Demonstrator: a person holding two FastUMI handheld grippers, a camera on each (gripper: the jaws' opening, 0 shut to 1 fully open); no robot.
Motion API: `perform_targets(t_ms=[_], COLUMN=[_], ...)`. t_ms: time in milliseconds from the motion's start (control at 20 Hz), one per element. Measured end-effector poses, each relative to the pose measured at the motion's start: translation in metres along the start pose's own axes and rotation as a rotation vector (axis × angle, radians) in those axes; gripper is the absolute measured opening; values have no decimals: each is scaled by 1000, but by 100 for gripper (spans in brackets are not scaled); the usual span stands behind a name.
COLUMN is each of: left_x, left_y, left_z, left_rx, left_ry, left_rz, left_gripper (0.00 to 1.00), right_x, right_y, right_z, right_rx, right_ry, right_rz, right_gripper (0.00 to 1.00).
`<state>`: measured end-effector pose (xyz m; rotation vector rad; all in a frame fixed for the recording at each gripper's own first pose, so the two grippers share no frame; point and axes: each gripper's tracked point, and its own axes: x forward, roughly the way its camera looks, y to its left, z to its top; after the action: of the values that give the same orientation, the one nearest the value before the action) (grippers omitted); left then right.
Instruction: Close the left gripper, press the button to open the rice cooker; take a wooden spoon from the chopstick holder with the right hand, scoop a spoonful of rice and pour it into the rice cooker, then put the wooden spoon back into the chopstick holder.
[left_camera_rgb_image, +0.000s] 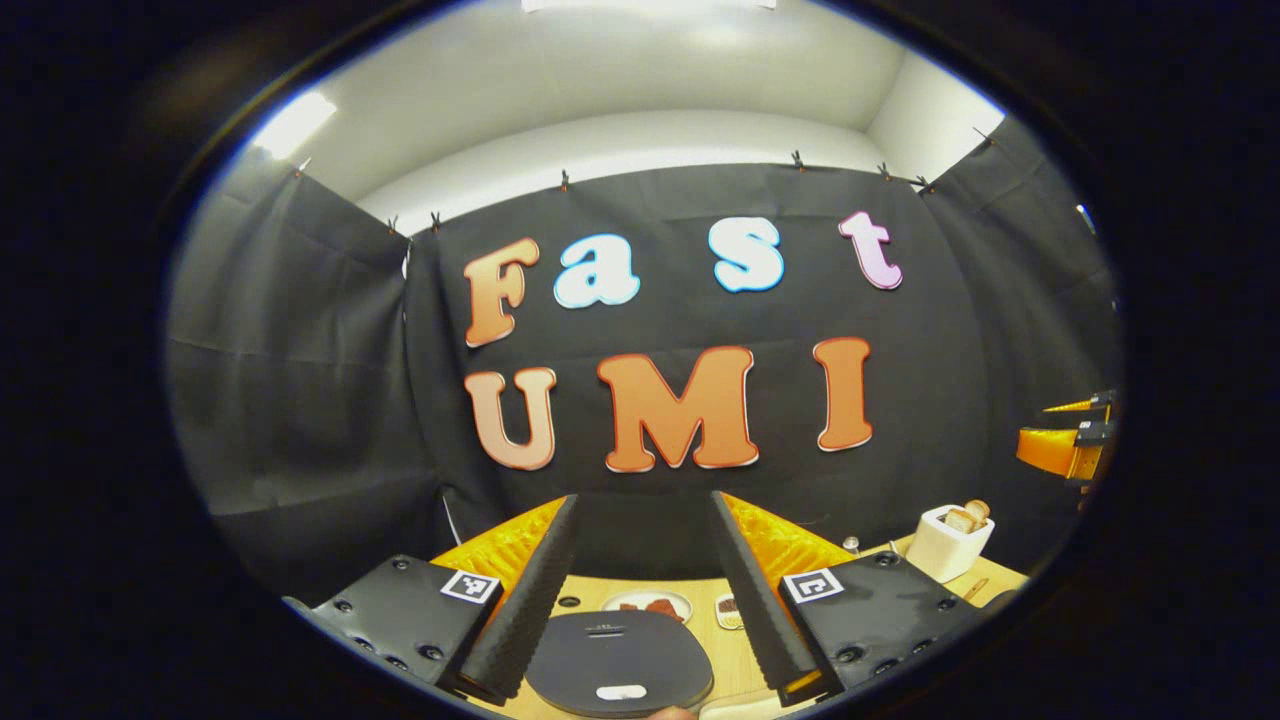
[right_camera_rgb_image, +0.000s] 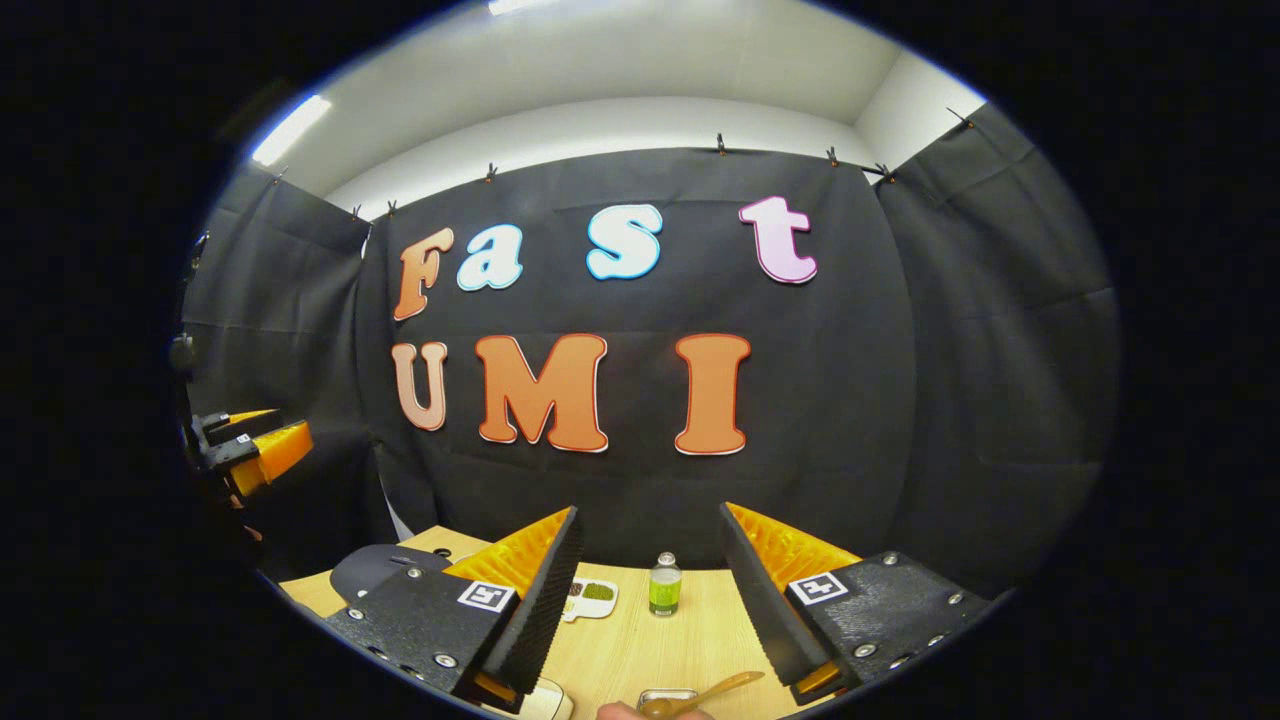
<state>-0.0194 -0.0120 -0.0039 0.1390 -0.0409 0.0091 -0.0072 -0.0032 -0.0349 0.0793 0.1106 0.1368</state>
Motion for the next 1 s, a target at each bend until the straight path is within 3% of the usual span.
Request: perform_targets(t_ms=[50,100,400,600,1000], left_x=[-7,-10,-28,-31,-31], left_y=[-2,-2,-20,-12,-14], left_z=[3,4,-21,-26,-28], left_rx=[35,63,6,21,33], left_ry=[-31,-53,-11,3,-3], left_rz=[-1,7,-12,-1,-5], left_gripper=[89,89,88,88,87], right_x=[-1,-3,-9,-15,-18], right_y=[4,7,31,46,48], right_z=[2,3,5,2,2], right_rx=[-8,-16,-45,-43,-38], right_ry=[-14,-26,-72,-71,-84], right_rz=[8,9,42,72,64], right_gripper=[93,84,85,84,85])
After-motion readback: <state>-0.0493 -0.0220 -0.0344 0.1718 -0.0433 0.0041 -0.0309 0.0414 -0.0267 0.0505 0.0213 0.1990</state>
